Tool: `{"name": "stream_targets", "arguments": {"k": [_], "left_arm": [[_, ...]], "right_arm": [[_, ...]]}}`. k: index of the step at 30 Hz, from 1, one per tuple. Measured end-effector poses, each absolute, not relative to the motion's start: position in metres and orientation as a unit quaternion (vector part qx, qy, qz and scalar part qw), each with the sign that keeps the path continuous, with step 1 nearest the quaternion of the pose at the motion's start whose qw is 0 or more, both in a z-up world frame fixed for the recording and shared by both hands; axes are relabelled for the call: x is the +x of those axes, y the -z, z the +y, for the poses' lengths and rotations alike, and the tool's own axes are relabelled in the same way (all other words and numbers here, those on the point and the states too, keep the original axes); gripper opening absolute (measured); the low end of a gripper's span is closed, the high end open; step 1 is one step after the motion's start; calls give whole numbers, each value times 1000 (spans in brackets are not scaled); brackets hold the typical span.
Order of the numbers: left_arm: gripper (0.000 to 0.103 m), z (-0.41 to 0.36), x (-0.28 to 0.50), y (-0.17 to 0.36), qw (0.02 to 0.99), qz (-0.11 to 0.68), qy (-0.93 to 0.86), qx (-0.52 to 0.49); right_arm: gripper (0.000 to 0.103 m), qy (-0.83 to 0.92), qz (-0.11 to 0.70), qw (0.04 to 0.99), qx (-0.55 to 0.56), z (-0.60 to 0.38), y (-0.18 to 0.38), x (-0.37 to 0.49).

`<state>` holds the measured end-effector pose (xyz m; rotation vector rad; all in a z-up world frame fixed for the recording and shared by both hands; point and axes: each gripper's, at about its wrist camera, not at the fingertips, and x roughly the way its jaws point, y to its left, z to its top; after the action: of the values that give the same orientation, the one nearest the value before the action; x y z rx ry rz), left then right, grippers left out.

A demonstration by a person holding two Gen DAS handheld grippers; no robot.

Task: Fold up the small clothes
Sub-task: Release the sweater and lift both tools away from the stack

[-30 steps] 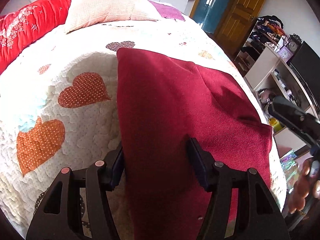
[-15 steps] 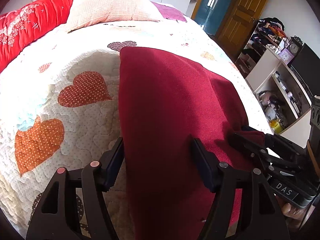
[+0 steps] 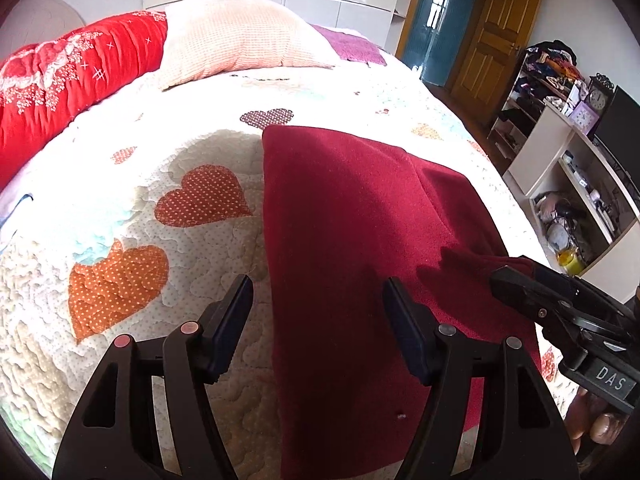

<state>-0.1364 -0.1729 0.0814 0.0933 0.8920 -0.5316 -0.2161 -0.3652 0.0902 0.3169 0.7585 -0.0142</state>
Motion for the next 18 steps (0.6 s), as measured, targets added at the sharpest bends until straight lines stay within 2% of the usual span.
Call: {"name": "stream_targets", "arguments": {"k": [13, 18], "left_arm": [[68, -159, -163, -104, 896, 374, 236, 48], [68, -158, -175, -114, 908, 345, 232, 54]], "right_arm": [[54, 46, 335, 933, 120, -352, -115, -240], [59, 47, 327, 937, 114, -347, -120, -248]]}}
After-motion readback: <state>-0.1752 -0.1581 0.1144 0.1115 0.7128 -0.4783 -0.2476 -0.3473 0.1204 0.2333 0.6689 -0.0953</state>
